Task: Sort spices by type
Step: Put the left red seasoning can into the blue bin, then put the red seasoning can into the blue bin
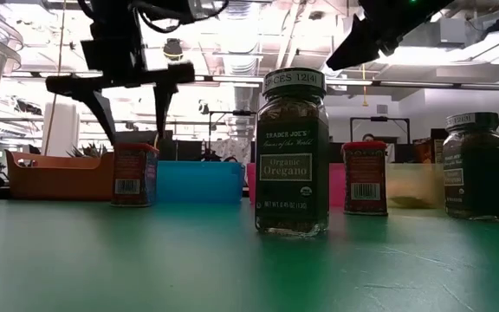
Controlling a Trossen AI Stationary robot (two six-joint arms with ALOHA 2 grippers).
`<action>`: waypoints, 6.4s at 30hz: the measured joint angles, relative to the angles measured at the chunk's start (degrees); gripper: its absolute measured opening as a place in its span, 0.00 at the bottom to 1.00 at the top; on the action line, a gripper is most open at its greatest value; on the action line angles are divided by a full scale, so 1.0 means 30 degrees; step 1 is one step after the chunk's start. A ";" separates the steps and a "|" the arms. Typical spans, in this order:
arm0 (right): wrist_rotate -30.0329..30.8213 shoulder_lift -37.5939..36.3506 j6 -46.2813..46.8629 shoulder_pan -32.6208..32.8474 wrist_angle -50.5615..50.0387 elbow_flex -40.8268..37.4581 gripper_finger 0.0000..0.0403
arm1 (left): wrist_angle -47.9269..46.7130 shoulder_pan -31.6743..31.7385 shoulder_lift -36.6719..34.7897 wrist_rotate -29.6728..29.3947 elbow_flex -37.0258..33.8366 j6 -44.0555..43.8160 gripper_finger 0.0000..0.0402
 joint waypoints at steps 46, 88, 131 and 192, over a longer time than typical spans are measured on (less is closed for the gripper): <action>-0.0051 0.0015 -0.0474 -0.1501 0.0896 -0.1384 0.38 | -0.3041 0.6728 0.2780 0.0026 0.8364 -1.3690 0.53; -0.0511 0.0013 -0.0030 -0.1056 -0.0474 -0.1362 0.38 | -0.3389 0.6335 0.4403 -0.2975 0.8364 -1.8377 0.73; -0.4029 1.2230 -0.1599 0.2361 -1.5503 0.8103 0.71 | 0.7131 0.1002 -0.2509 -0.1795 0.0408 -2.1709 0.69; 0.4520 0.1309 0.5523 0.2490 -0.8966 0.2667 0.71 | 2.0044 -0.0914 0.8594 -0.1482 0.3672 -2.8950 0.94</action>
